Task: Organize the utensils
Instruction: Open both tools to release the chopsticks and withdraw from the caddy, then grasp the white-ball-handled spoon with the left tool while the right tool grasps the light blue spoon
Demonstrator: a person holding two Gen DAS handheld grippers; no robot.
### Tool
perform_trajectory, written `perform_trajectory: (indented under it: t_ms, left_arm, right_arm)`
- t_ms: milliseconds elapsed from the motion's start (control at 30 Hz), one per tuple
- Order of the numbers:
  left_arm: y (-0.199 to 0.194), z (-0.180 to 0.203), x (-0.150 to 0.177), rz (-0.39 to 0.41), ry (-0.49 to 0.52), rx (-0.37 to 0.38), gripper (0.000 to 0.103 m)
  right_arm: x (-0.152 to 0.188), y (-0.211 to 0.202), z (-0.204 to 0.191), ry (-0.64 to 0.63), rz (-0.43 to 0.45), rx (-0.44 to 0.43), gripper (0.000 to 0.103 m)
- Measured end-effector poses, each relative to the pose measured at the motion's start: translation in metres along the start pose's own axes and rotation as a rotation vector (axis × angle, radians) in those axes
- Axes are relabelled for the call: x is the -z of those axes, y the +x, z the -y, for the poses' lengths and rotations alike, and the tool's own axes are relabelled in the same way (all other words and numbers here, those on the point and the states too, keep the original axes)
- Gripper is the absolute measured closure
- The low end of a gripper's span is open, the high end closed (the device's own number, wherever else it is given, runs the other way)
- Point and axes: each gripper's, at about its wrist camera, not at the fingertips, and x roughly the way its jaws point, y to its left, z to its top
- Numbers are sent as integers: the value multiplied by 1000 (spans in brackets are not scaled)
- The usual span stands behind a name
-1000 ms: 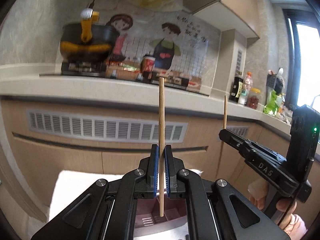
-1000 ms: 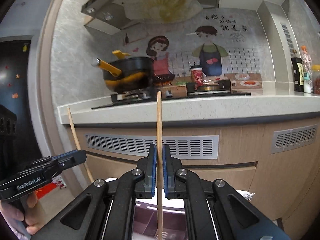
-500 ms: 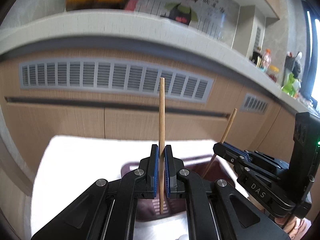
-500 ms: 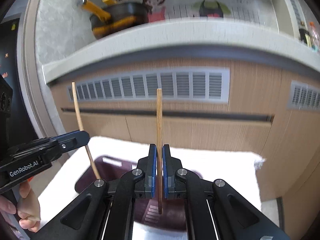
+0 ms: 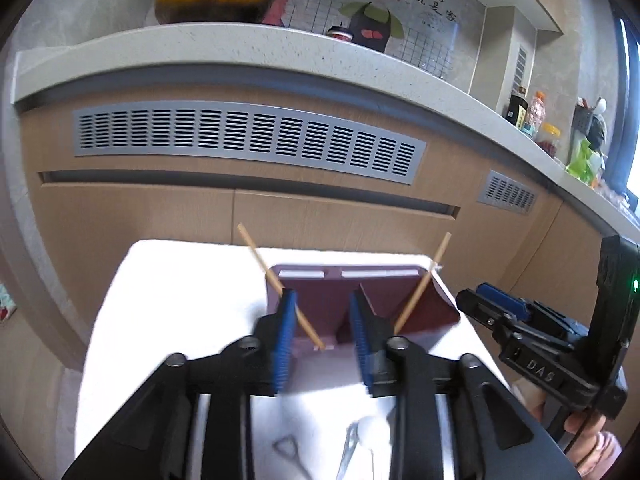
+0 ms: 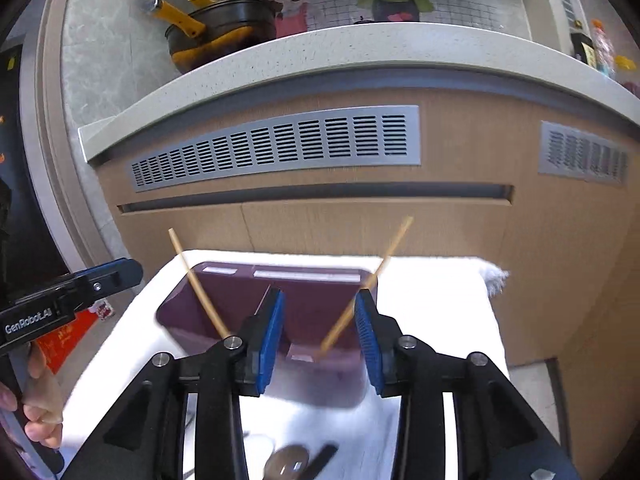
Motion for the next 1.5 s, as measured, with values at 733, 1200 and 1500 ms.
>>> perform_trajectory:
  t_ms: [733, 1200, 1500]
  left_arm:
    - [-90, 0, 147, -256, -8, -50, 49]
    - [-101, -19, 148, -233, -35, -78, 47]
    - [-101, -13, 156, -258, -10, -15, 47]
  right_arm:
    - [134, -84, -76, -265, -295, -20, 1]
    - [144, -46, -112, -222, -484, -206, 85]
    - [140, -24, -105, -165, -498, -183, 97]
